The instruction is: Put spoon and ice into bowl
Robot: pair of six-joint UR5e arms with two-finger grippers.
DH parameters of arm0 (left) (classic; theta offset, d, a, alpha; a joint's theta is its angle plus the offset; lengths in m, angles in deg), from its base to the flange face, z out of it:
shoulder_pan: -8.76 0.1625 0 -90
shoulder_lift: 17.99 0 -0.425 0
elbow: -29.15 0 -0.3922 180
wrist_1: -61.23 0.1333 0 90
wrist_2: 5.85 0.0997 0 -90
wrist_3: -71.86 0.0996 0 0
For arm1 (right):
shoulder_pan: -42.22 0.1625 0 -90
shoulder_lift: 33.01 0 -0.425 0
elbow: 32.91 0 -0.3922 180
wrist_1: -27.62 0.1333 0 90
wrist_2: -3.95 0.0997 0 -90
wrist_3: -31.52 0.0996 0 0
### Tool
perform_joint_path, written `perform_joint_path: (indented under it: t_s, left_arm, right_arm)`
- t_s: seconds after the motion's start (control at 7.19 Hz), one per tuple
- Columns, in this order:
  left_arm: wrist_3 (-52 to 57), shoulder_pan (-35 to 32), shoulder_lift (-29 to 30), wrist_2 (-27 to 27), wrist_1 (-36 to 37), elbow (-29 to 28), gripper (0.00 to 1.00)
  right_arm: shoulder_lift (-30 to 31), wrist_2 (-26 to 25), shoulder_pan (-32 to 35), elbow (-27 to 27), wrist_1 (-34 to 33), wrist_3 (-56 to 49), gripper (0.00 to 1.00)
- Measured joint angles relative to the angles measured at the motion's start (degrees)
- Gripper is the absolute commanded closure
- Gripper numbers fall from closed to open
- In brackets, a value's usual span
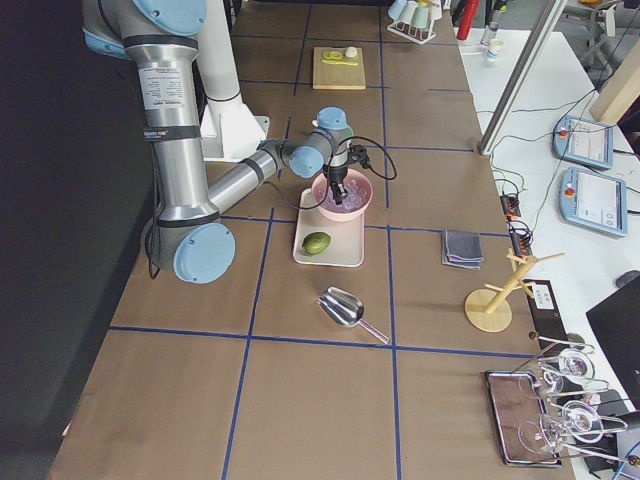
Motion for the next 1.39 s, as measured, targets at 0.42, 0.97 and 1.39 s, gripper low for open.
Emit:
perform_joint_path:
  t_s: [0.42,0.97,1.39]
  left_arm:
    - [-0.04,0.00,0.06,0.01,0.00,0.09,0.00]
    - [-0.06,0.00,0.12,-0.02,0.08,-0.03,0.00]
    - [-0.12,0.00,0.15,-0.08,0.11,0.13,0.00]
  right_arm:
    - [-0.61,0.41,-0.06,-1.09,-2.36,1.38,1.00]
    - [-17.41,1.41,-2.22,-2.00,-22.55,19.84,1.00]
    - [-29.62,-3.99,-9.03,6.90,-21.32,39.93,1.00]
